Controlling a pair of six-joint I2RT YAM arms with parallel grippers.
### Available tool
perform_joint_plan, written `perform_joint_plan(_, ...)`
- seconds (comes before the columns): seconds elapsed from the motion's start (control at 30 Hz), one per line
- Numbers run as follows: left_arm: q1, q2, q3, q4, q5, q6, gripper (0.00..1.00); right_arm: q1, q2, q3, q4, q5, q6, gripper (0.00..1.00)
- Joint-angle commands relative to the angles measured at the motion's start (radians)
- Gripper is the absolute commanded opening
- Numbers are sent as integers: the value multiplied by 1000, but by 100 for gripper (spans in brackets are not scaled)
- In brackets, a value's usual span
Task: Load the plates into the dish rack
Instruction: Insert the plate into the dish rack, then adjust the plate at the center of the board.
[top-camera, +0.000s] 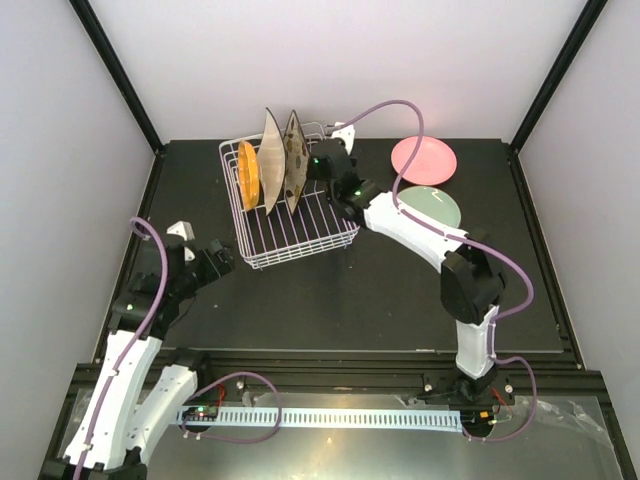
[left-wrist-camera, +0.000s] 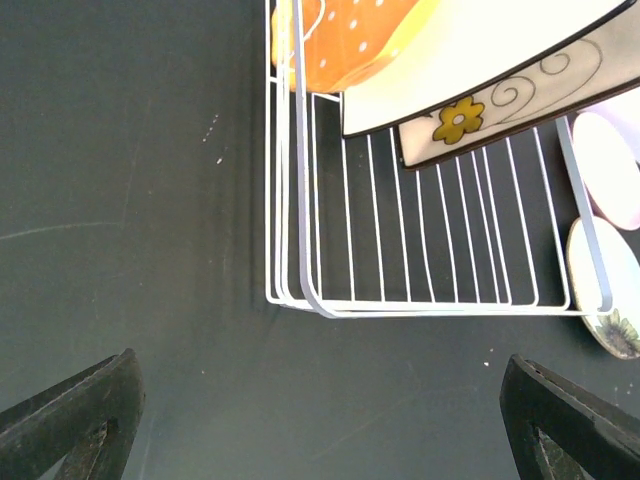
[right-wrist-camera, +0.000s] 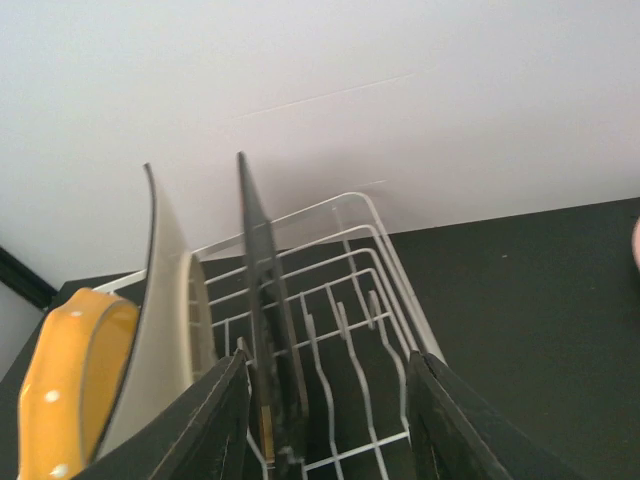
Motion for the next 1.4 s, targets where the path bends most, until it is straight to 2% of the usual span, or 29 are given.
perform_joint_plan(0.0, 7, 44, -27, 96, 21, 28, 99, -40, -84, -80, 50, -28, 21, 45)
perform_joint_plan(0.07, 7, 77, -31, 133, 11, 39, 99, -68, -122, -99, 5, -78, 36, 45)
perform_joint_plan(0.2, 7, 181, -22, 210, 15, 46, 99, -140, -176, -90, -270, -175, 78, 46)
perform_joint_plan(0.27, 8, 249, -5, 229, 22, 50, 99, -176, -209, -127, -349, -232, 77, 46)
perform_joint_plan(0.3, 7, 285, 6, 234, 25, 52, 99, -195, -227, -160, -369, -239, 77, 44)
perform_joint_plan(0.33, 8, 331, 21, 234, 23, 53, 97, -209, -244, -189, -389, -247, 78, 35)
perform_joint_plan(0.37, 8, 367, 38, 229, 11, 56, 89, -221, -256, -213, -404, -247, 83, 24)
perform_joint_plan(0.43, 10, 436, 76, 208, -46, 56, 62, -252, -261, -250, -408, -272, 68, 2)
perform_joint_plan(0.47, 14, 466, 99, 193, -79, 68, 50, -269, -246, -245, -421, -293, 60, 1)
perform_joint_plan(0.57, 51, 544, 141, 183, -110, 98, 26, -310, -164, -178, -473, -394, 20, 1)
perform_joint_plan(0.67, 108, 604, 152, 221, -99, 119, 14, -314, -55, -75, -554, -461, -9, 1)
perform_joint_plan(0.87, 194, 810, 219, 261, 6, 166, 9, -314, 4, -105, -503, -522, -12, 1)
perform_joint_plan(1.07, 206, 971, 288, 292, 91, 189, 8, -313, 57, -62, -509, -562, -36, 1)
perform_joint_plan(1.37, 207, 1157, 496, 242, 169, 229, 7, -267, 63, -24, -556, -589, -56, 1)
